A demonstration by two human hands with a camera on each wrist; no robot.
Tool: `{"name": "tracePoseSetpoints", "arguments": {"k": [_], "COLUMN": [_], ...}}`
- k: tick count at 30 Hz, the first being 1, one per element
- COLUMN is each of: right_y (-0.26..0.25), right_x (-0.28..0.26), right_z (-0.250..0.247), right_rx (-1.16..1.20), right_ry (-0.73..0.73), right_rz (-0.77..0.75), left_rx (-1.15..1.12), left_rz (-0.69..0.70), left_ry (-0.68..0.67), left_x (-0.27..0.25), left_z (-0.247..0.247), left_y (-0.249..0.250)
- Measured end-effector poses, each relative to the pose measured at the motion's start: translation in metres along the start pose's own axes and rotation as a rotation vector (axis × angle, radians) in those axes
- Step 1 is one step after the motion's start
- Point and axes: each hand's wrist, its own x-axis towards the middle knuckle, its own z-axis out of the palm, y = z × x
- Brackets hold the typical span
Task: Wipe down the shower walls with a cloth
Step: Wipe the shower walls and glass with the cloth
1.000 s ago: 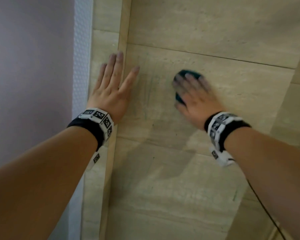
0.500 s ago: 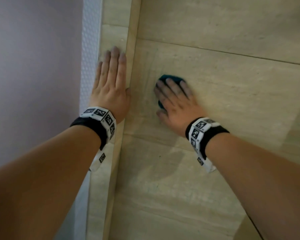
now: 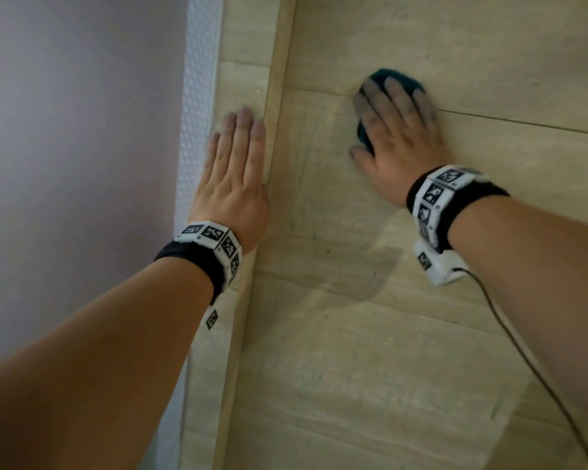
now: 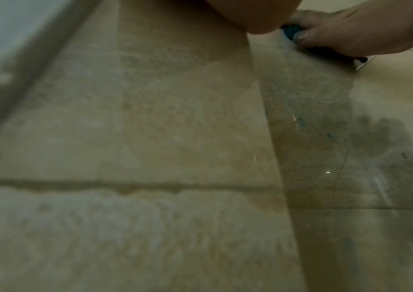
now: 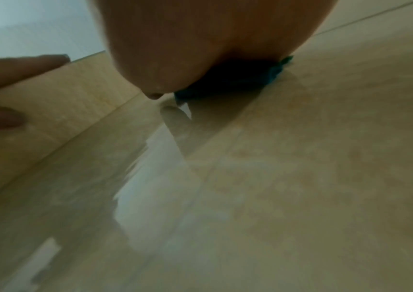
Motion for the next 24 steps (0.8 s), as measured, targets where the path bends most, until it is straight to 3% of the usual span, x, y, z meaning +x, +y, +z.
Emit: {"name": "tracePoseSetpoints", "arguments": {"k": [3,8,10,13,20,24], "right_y": [-0.031,-0.087,-0.089,-0.069,0.009,-0.002], "right_x": [-0.027,-0.116,-0.142,-0.137,-0.037,-0.036], "right_z": [0.017,0.052,0.059,0.058,0.008,0.007], "right_rx": [-0.012,0.048,0.029,0.051,-0.001,-0.023], "right_ry": [0.023,-0.067,-0.130,-0.100,-0.052,-0.018], "right_rz": [-0.028,-0.369,-0.442,-0.498,-0.089,0.039], "left_rx": [0.013,0.019,0.019,0.024,0.022,0.027], "left_rz": [-0.002,0.011,0.018,0.020,0.027,0.023], "left_ry": [0.000,-0.021,-0.020,-0.014,-0.013,-0.002], "left_x": [-0.001,-0.002,-0.003,-0.002,-0.003,-0.003], "left_z": [0.000,-0.002,-0.003,-0.003,0.000,0.001], "left_y": [0.000,0.000,0.000,0.001,-0.001,-0.001]}}
